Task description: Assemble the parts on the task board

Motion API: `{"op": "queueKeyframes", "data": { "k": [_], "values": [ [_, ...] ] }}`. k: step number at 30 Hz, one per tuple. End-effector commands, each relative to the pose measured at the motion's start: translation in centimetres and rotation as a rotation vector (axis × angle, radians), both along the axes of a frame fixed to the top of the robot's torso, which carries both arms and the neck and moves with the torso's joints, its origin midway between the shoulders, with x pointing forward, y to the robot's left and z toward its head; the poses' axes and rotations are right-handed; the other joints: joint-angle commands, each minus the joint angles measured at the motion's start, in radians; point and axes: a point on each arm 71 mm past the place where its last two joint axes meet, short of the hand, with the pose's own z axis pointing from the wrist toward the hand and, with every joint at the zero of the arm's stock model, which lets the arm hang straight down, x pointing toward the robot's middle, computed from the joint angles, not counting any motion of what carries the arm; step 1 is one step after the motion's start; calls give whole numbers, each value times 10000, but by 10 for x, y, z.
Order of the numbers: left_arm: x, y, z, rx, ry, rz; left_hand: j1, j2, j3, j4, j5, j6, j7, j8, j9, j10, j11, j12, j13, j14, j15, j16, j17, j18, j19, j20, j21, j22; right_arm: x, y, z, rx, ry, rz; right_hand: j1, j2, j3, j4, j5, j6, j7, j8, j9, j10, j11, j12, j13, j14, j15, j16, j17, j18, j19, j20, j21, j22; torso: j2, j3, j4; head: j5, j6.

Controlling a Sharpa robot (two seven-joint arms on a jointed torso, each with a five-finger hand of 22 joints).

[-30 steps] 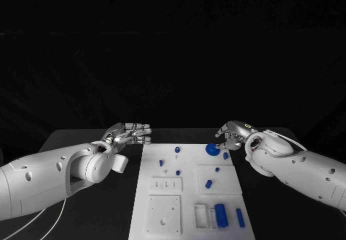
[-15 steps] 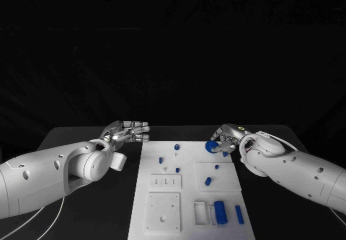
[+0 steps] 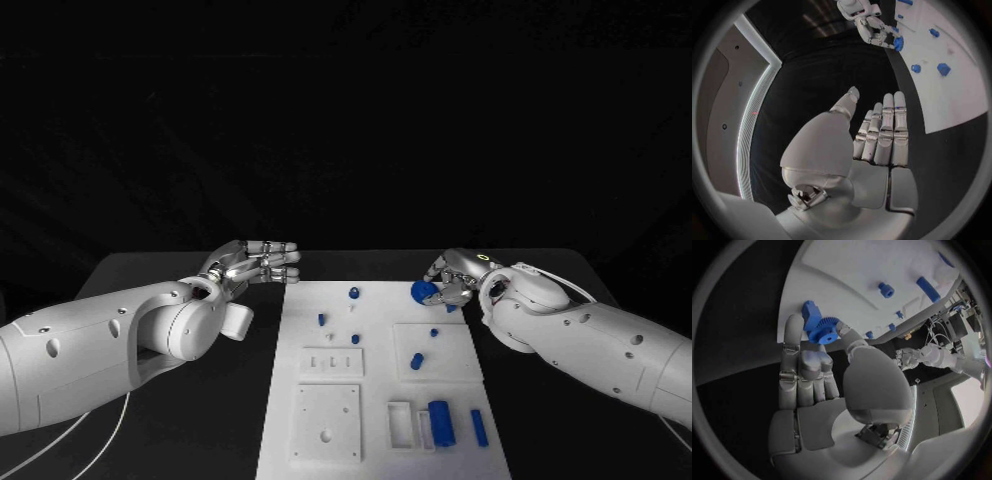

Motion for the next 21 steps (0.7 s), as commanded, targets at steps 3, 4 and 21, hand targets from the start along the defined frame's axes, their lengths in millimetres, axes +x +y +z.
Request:
{"op": "queueKeyframes", "data": {
  "k": [3, 4, 21],
  "values": [
    [0, -2, 2, -66, -66, -170, -13, 32, -9, -49, -46, -76, 25, -27, -16, -57, -6, 52, 16, -29, 35, -16, 13, -80, -54, -5, 21, -9, 0, -1, -3, -282, 76, 61, 5, 74, 105, -14, 31, 26, -16, -25, -1, 90, -9, 64, 33, 93, 8, 16, 36, 85, 372, 83, 39, 16, -2, -5, -9, 20, -21],
    [0, -2, 2, -66, -66, -170, -13, 32, -9, -49, -46, -76, 25, -27, -16, -57, -6, 52, 16, -29, 35, -16, 13, -80, -54, -5, 21, -9, 0, -1, -3, -286, 80, 60, 5, 75, 127, -20, 42, 34, -18, -23, -1, 101, -10, 83, 51, 97, 8, 19, 47, 85, 371, 82, 41, 20, -3, -4, -11, 23, -23],
    [0, -2, 1, -60, -39, -179, -5, 21, -9, -35, -46, -103, 29, -29, -17, -70, -1, 52, 16, -36, 39, -16, 13, -79, -59, -3, 26, -21, 1, 1, -6, -417, 400, 167, -341, 130, 2159, -351, 1389, 530, -70, -32, -50, 179, -96, 286, 301, 122, -47, 109, 257, 64, 323, 26, 156, 220, -8, -10, -2, 48, -111]
  ]
}}
